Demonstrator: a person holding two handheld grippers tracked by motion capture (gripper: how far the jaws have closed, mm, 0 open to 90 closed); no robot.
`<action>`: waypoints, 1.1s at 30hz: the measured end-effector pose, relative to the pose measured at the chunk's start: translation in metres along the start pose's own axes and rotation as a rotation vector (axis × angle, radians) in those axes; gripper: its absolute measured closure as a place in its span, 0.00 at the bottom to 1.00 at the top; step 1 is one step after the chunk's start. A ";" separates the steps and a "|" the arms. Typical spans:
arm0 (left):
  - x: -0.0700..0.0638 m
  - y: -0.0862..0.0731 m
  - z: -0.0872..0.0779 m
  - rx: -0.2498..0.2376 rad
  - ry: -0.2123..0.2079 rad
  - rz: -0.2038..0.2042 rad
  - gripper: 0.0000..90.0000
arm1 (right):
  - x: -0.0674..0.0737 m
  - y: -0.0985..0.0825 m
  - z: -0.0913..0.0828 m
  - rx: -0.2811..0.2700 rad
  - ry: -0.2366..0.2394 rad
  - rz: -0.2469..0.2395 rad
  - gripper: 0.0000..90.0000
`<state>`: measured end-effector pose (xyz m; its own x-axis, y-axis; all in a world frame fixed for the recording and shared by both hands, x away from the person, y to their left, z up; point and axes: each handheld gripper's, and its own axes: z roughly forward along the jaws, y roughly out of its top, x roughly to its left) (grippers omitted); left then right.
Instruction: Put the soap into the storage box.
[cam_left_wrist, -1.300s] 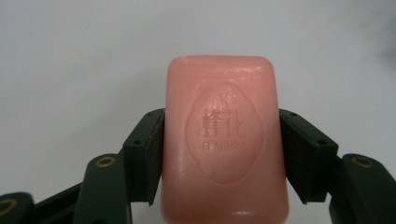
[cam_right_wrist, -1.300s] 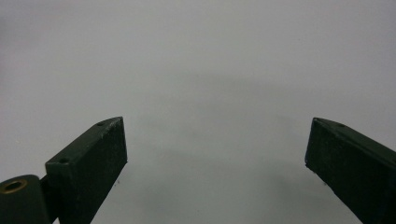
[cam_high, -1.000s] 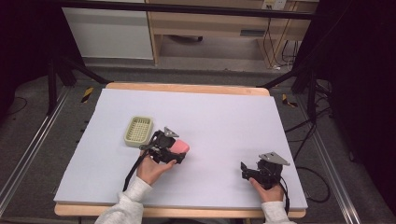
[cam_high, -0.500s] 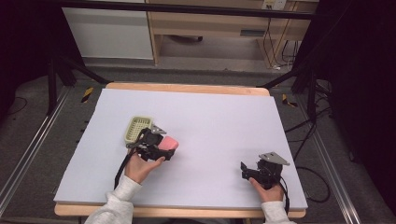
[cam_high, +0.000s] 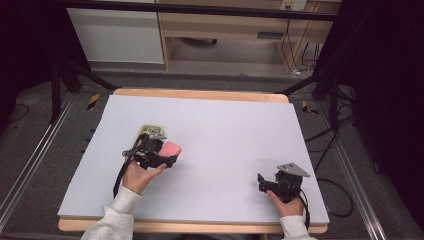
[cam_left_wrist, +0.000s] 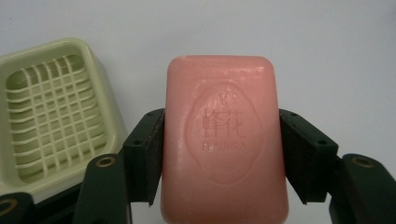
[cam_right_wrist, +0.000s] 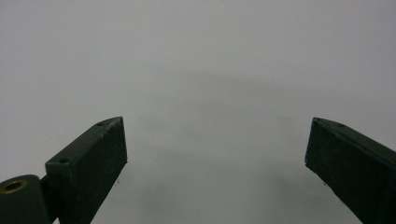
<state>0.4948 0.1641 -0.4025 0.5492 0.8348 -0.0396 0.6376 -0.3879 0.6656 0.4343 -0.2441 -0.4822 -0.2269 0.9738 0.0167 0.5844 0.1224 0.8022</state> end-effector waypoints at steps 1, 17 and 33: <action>0.003 0.001 -0.001 -0.005 0.003 -0.008 0.41 | 0.000 0.000 0.000 0.000 0.000 0.000 0.06; 0.020 0.011 -0.004 -0.017 0.029 -0.047 0.41 | 0.000 0.000 0.000 -0.001 0.002 -0.002 0.06; 0.045 0.016 0.002 -0.012 0.064 -0.105 0.41 | 0.000 0.000 0.000 0.004 0.007 0.001 0.06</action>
<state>0.5305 0.1946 -0.3952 0.4439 0.8939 -0.0621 0.6830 -0.2926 0.6693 0.4349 -0.2442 -0.4823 -0.2313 0.9726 0.0216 0.5874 0.1219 0.8001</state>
